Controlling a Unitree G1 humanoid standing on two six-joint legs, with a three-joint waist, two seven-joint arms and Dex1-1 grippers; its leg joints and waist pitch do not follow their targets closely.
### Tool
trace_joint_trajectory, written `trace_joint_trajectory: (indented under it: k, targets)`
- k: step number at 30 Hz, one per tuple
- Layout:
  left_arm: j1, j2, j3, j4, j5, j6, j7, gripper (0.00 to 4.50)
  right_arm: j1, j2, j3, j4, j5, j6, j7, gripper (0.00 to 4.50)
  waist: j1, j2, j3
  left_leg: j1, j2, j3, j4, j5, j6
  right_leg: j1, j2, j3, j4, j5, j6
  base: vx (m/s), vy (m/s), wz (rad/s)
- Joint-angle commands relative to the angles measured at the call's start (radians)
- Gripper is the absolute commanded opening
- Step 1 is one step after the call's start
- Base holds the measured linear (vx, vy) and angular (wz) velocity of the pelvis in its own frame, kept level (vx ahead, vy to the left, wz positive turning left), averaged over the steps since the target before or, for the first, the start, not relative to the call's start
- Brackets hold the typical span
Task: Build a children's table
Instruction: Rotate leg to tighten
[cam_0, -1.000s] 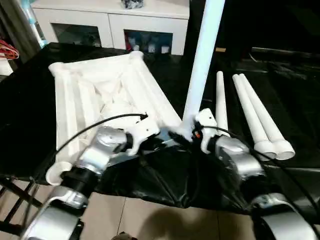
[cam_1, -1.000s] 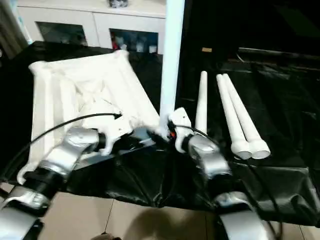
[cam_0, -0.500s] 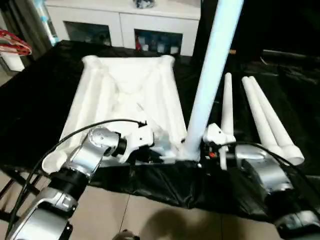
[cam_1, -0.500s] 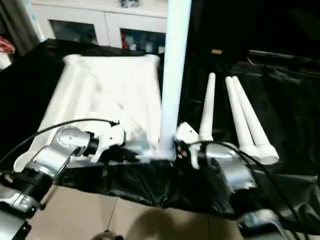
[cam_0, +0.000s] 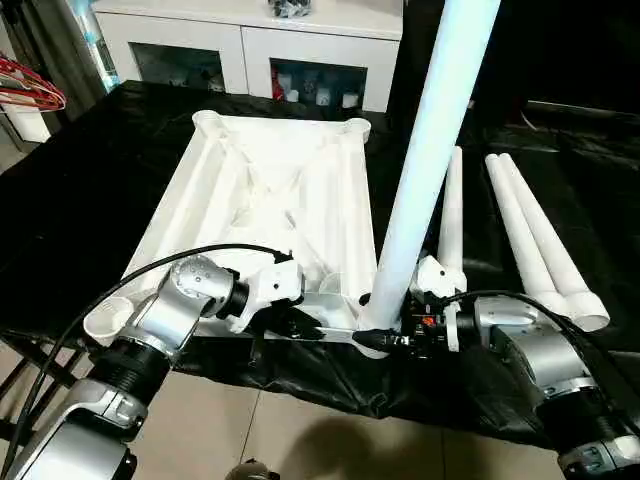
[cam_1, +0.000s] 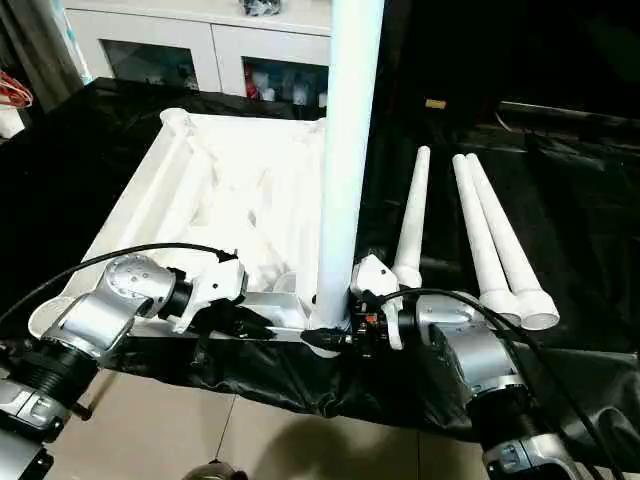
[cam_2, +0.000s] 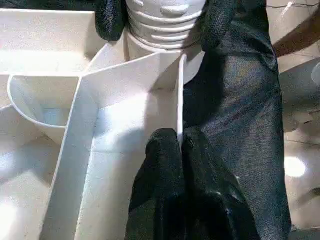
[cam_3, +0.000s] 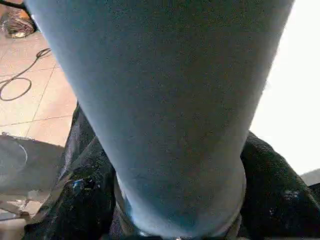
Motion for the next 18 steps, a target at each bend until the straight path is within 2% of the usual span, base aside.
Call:
trace_joint_trajectory:
  k: [1, 2, 5, 6, 7, 9, 11, 12, 14, 15, 16, 18]
  targets:
    - [-0.012, -0.055, 0.001, 0.013, 0.009, 0.017, 0.09, 0.0, -0.004, 0.068, 0.029, 0.032, -0.007, 0.001, -0.069, 2.78, -0.007, 0.002, -0.061, 0.014, 0.098, -0.048, -0.071, -0.191, 0.039, 0.039, -0.132, 0.083, -0.084, -0.298, -0.135, 0.0, 0.0, 0.0]
    - [-0.018, -0.063, 0.006, 0.022, 0.012, 0.02, 0.112, 0.0, -0.009, 0.082, 0.021, 0.046, -0.013, -0.002, -0.098, 2.78, -0.008, 0.002, -0.059, 0.016, 0.097, -0.049, -0.072, -0.207, 0.033, 0.038, -0.133, 0.082, -0.089, -0.323, -0.132, 0.0, 0.0, 0.0]
    - [-0.057, -0.126, 0.045, 0.078, 0.033, 0.05, 0.278, 0.0, -0.059, 0.172, -0.038, 0.161, -0.038, -0.008, -0.311, 2.77, -0.022, 0.0, -0.047, 0.031, 0.091, -0.055, -0.074, -0.297, 0.001, 0.033, -0.139, 0.076, -0.115, -0.514, -0.096, 0.0, 0.0, 0.0]
    - [-0.069, -0.143, 0.055, 0.092, 0.04, 0.056, 0.324, 0.0, -0.074, 0.197, -0.052, 0.195, -0.047, -0.016, -0.374, 2.77, -0.032, 0.0, -0.045, 0.037, 0.09, -0.057, -0.073, -0.327, -0.015, 0.028, -0.141, 0.074, -0.122, -0.573, -0.082, 0.0, 0.0, 0.0]
    - [-0.071, -0.147, 0.057, 0.095, 0.041, 0.057, 0.333, 0.0, -0.077, 0.202, -0.055, 0.202, -0.049, -0.018, -0.386, 2.76, -0.04, -0.001, -0.048, 0.041, 0.088, -0.062, -0.071, -0.342, -0.023, 0.03, -0.142, 0.07, -0.127, -0.6, -0.069, 0.0, 0.0, 0.0]
    - [-0.088, -0.177, 0.065, 0.11, 0.052, 0.081, 0.399, 0.0, -0.103, 0.25, -0.075, 0.261, -0.052, -0.016, -0.478, 2.76, -0.047, -0.001, -0.049, 0.03, 0.09, -0.065, -0.076, -0.333, -0.016, 0.037, -0.142, 0.071, -0.126, -0.577, -0.06, 0.0, 0.0, 0.0]
    - [-0.093, -0.188, 0.068, 0.114, 0.058, 0.09, 0.424, 0.0, -0.112, 0.266, -0.08, 0.282, -0.059, -0.021, -0.516, 2.76, -0.051, 0.001, -0.051, 0.032, 0.092, -0.063, -0.077, -0.33, -0.011, 0.033, -0.141, 0.075, -0.124, -0.536, -0.068, 0.0, 0.0, 0.0]
    - [-0.102, -0.21, 0.072, 0.121, 0.066, 0.106, 0.467, 0.0, -0.128, 0.294, -0.086, 0.316, -0.069, -0.028, -0.573, 2.76, -0.056, 0.002, -0.052, 0.032, 0.094, -0.062, -0.078, -0.326, -0.013, 0.03, -0.139, 0.078, -0.118, -0.507, -0.084, 0.0, 0.0, 0.0]
    - [-0.108, -0.227, 0.076, 0.127, 0.074, 0.117, 0.498, 0.0, -0.14, 0.315, -0.092, 0.343, -0.077, -0.035, -0.613, 2.76, -0.059, 0.002, -0.051, 0.032, 0.092, -0.061, -0.079, -0.323, -0.014, 0.032, -0.138, 0.078, -0.118, -0.493, -0.092, 0.0, 0.0, 0.0]
    - [-0.116, -0.253, 0.08, 0.133, 0.079, 0.137, 0.531, 0.0, -0.165, 0.346, -0.101, 0.392, -0.098, -0.04, -0.71, 2.76, -0.055, 0.002, -0.054, 0.03, 0.095, -0.061, -0.078, -0.311, -0.01, 0.034, -0.141, 0.08, -0.116, -0.469, -0.095, 0.0, 0.0, 0.0]
    - [-0.119, -0.264, 0.082, 0.135, 0.081, 0.144, 0.544, 0.0, -0.175, 0.358, -0.105, 0.413, -0.107, -0.044, -0.751, 2.76, -0.057, 0.004, -0.053, 0.031, 0.097, -0.06, -0.079, -0.306, -0.013, 0.03, -0.141, 0.083, -0.113, -0.45, -0.104, 0.0, 0.0, 0.0]
    - [-0.122, -0.29, 0.078, 0.138, 0.087, 0.155, 0.566, 0.0, -0.197, 0.382, -0.098, 0.463, -0.138, -0.083, -0.815, 2.76, -0.058, 0.004, -0.056, 0.028, 0.095, -0.06, -0.08, -0.29, -0.021, 0.035, -0.14, 0.083, -0.105, -0.404, -0.121, 0.0, 0.0, 0.0]
